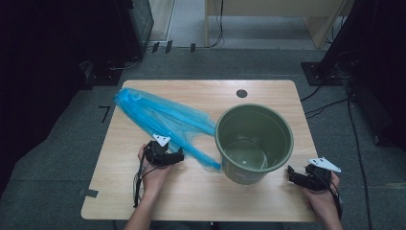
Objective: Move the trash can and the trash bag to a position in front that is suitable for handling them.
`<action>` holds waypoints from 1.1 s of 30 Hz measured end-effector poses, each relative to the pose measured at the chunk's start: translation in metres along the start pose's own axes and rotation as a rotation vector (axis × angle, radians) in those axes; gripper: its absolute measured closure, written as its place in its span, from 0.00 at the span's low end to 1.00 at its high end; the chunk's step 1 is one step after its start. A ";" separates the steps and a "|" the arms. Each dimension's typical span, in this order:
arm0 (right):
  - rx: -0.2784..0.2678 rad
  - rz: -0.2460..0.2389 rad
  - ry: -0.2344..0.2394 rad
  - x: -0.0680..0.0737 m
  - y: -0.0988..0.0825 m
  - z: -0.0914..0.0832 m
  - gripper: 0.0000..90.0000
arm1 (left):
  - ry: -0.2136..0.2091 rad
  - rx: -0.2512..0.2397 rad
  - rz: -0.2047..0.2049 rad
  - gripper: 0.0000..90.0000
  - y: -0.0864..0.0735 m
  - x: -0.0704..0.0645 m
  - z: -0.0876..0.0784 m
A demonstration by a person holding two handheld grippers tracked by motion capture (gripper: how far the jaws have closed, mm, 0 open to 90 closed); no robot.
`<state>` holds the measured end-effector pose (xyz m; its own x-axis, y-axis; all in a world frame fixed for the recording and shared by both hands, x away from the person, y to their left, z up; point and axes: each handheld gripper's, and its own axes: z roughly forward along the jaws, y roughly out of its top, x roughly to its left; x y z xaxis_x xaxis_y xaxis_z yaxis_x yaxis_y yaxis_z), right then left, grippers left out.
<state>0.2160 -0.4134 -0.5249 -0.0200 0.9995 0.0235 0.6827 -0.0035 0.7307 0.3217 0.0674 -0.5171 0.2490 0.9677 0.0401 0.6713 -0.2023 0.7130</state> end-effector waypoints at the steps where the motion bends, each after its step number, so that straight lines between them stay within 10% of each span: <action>1: -0.001 -0.002 -0.001 0.000 0.000 0.000 0.12 | 0.008 0.000 0.003 0.08 0.000 0.000 0.000; 15: -0.002 -0.003 -0.001 0.000 0.000 0.000 0.12 | -0.048 0.007 -0.005 0.08 -0.024 0.037 -0.022; 33: -0.002 -0.005 0.001 0.000 0.000 0.000 0.12 | 0.018 0.001 -0.072 0.08 -0.059 0.104 -0.053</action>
<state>0.2160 -0.4135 -0.5250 -0.0237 0.9995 0.0203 0.6812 0.0013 0.7321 0.2709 0.1878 -0.5174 0.1875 0.9823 0.0016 0.6879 -0.1325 0.7136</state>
